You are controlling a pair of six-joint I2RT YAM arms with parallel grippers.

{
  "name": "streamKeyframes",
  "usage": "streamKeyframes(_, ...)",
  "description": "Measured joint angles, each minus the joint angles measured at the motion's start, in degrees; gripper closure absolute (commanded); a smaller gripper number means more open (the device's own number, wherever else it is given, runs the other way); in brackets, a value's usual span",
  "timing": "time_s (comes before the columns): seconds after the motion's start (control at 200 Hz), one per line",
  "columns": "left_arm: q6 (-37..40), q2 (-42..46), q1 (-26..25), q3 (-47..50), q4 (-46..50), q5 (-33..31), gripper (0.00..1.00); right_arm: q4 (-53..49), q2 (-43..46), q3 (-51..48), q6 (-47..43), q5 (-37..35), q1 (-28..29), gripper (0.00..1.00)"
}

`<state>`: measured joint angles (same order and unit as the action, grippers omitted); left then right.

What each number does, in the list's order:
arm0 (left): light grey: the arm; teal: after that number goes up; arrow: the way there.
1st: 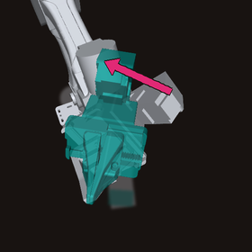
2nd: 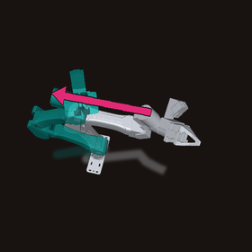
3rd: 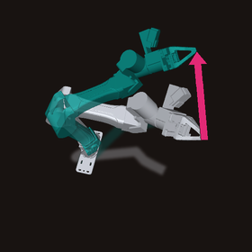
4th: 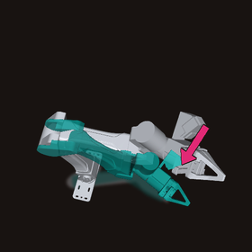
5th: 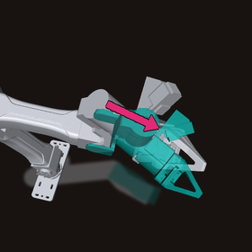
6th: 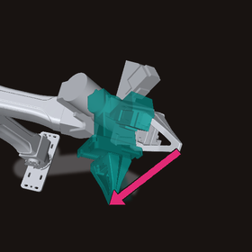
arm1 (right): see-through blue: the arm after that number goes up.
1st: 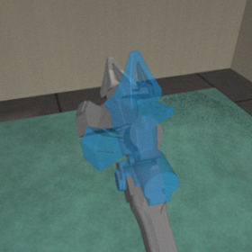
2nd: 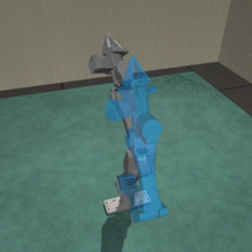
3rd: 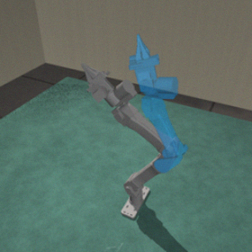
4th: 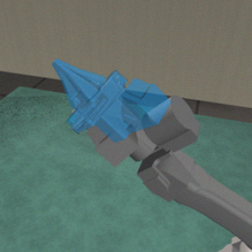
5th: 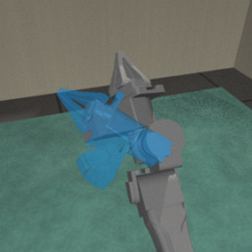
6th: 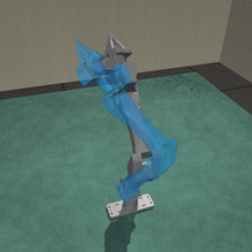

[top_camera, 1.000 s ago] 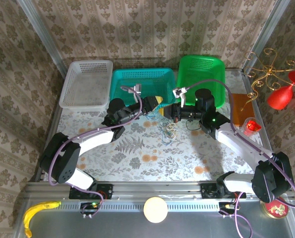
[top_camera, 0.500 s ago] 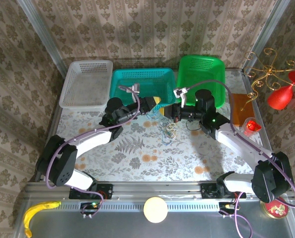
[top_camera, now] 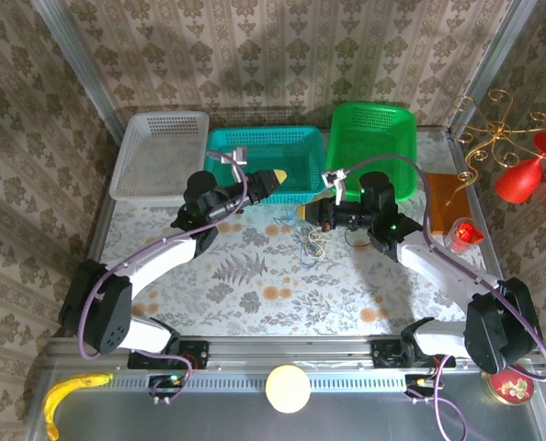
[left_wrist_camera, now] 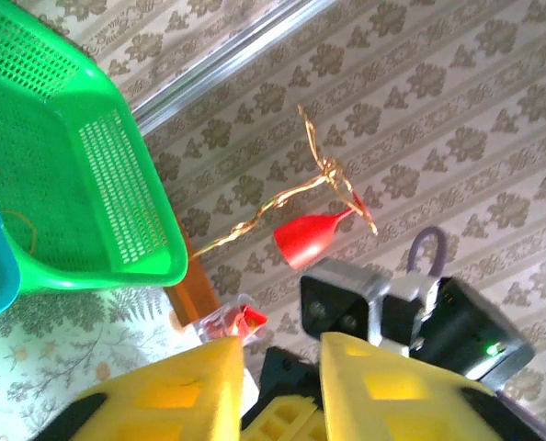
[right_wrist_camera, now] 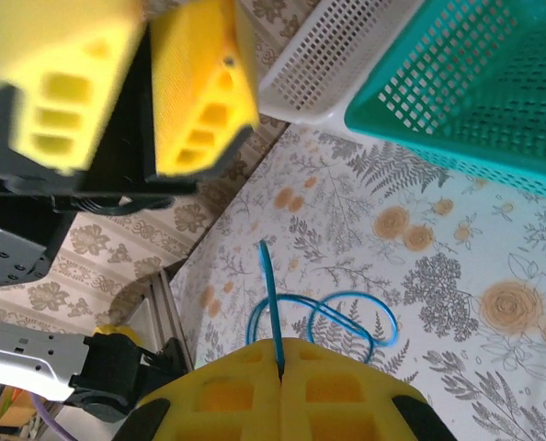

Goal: Untangle the cables

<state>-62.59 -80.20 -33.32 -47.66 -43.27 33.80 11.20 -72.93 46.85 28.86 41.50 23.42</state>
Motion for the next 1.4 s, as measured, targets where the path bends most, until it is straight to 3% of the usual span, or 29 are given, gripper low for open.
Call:
streamKeyframes(0.26,0.4,0.0,-0.3,1.1,-1.1,-0.8,0.5,-0.3,0.0,0.0,0.0,-0.6,-0.6,1.0)
streamKeyframes(0.38,1.6,0.5,-0.3,3.0,-0.9,-1.3,0.47,-0.3,0.0,0.0,0.0,-0.7,-0.9,1.0)
streamKeyframes(0.655,8.5,2.1,-0.8,5.0,4.1,-2.0,0.48,-0.3,0.0,0.0,0.0,-0.7,-1.2,1.0)
streamKeyframes(0.98,19.9,2.7,-5.1,4.2,16.4,-4.1,0.48,-0.3,0.0,0.0,0.0,-0.7,-1.3,1.0)
streamKeyframes(1.4,24.3,1.7,-5.3,1.4,20.5,-7.3,0.48,-0.3,0.0,0.0,1.3,-0.6,-1.3,1.0)
